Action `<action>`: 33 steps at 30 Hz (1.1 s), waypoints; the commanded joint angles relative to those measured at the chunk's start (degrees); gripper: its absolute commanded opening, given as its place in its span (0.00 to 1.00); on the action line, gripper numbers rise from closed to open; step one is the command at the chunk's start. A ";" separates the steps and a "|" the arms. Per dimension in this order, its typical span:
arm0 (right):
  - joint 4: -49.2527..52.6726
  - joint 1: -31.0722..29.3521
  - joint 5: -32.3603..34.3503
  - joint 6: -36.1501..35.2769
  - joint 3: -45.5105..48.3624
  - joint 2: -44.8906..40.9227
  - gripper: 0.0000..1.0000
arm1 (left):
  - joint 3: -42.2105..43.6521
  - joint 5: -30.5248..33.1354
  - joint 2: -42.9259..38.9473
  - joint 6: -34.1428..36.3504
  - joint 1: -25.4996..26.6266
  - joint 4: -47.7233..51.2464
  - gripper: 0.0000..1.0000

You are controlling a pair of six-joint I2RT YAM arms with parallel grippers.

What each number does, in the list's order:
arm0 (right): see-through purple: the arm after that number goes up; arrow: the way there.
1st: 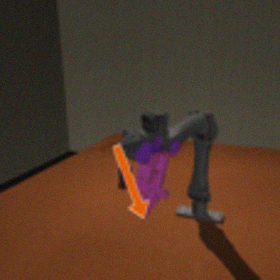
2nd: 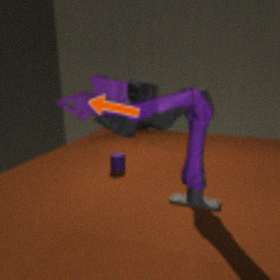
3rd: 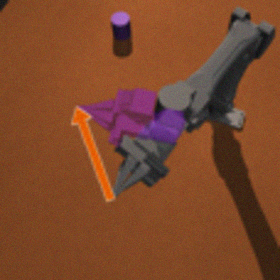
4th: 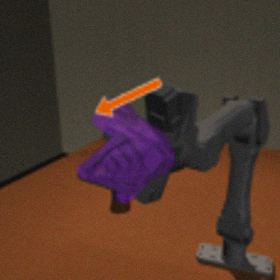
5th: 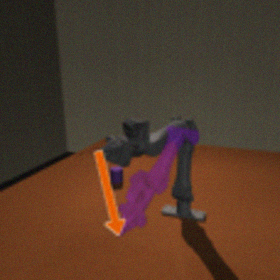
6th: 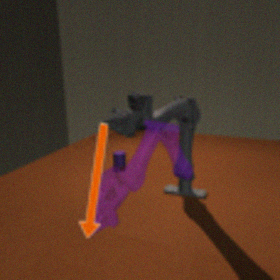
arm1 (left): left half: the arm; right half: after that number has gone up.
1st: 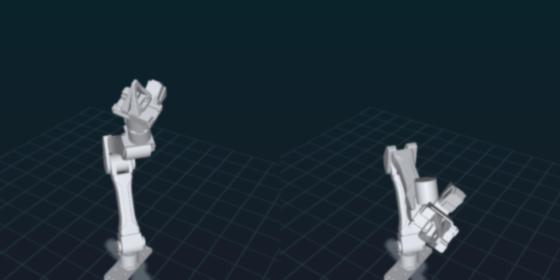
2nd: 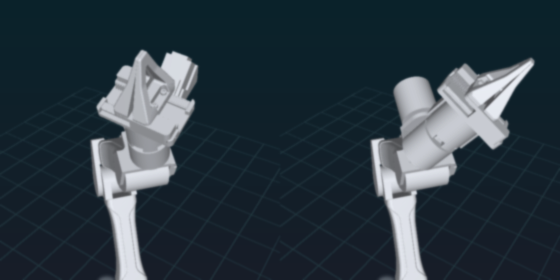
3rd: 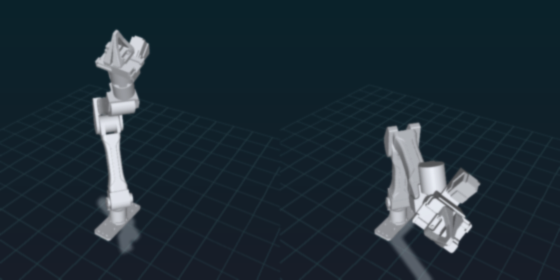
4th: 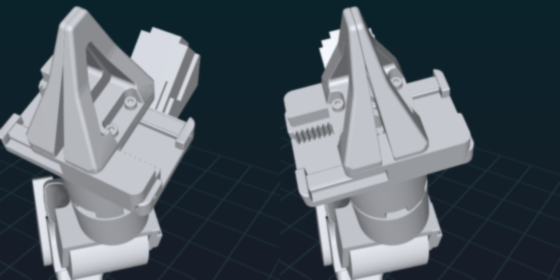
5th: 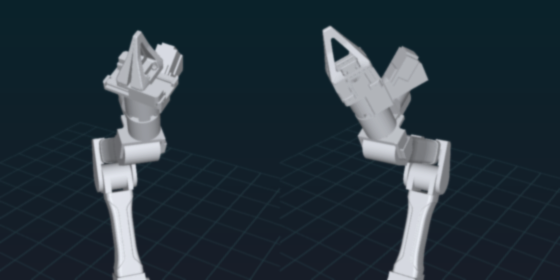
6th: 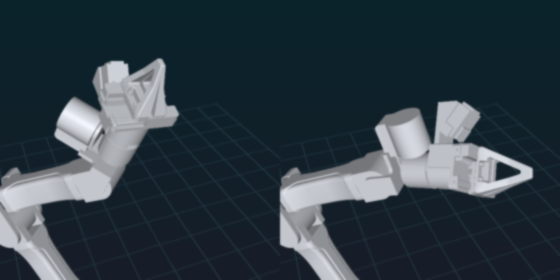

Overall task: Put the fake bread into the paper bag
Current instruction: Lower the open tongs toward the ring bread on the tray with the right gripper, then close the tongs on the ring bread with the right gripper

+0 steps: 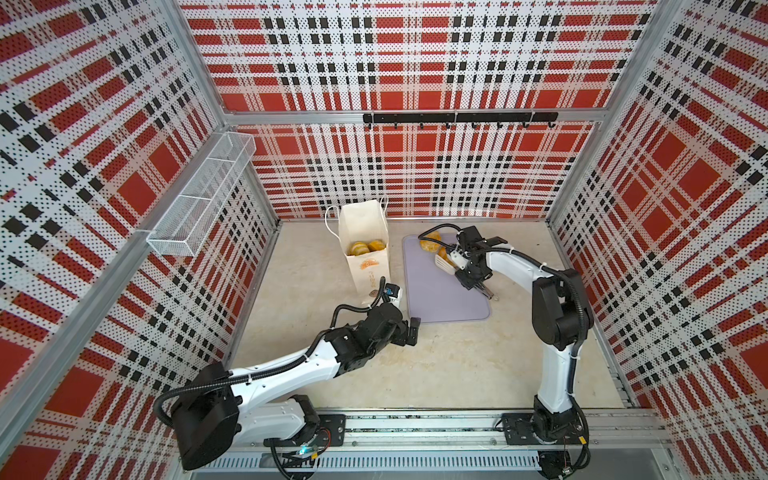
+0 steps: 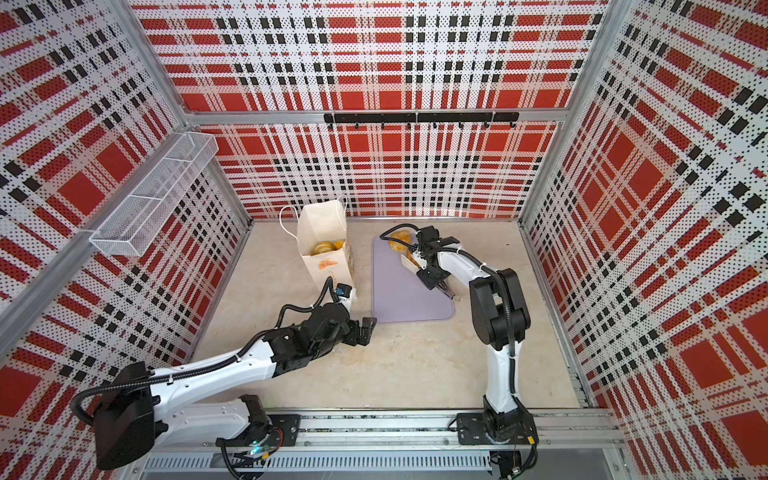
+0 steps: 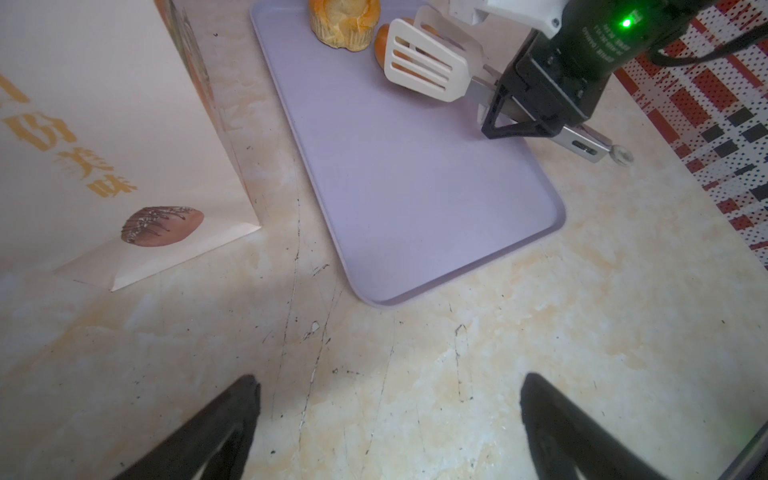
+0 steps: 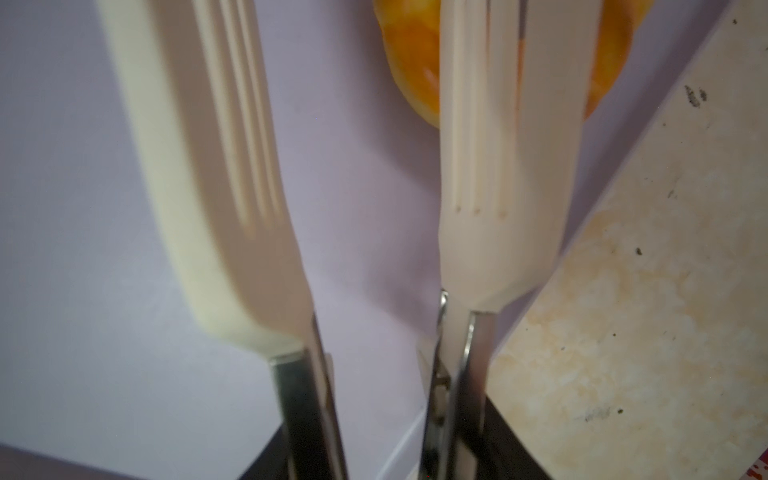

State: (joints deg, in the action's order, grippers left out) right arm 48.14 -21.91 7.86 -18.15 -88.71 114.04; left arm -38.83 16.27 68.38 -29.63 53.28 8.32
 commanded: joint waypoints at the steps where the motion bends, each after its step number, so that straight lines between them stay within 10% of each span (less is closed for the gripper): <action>1: 1.24 -0.91 -0.07 1.93 1.02 -4.51 0.49 | 0.51 -0.02 -0.80 -0.88 -0.20 -1.15 0.99; 14: -1.74 -1.45 4.31 7.60 7.54 -14.52 0.51 | 0.14 0.21 -0.55 -1.04 1.19 -1.42 1.00; 33: 1.98 5.81 2.96 6.68 -6.94 -0.24 0.50 | -3.67 0.43 5.24 -0.40 5.17 -2.80 1.00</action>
State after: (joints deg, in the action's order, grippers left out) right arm 49.80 -16.05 11.53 -10.90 -91.50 112.01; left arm -40.69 16.29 72.93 -29.95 57.91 6.81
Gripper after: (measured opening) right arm 0.507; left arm 0.996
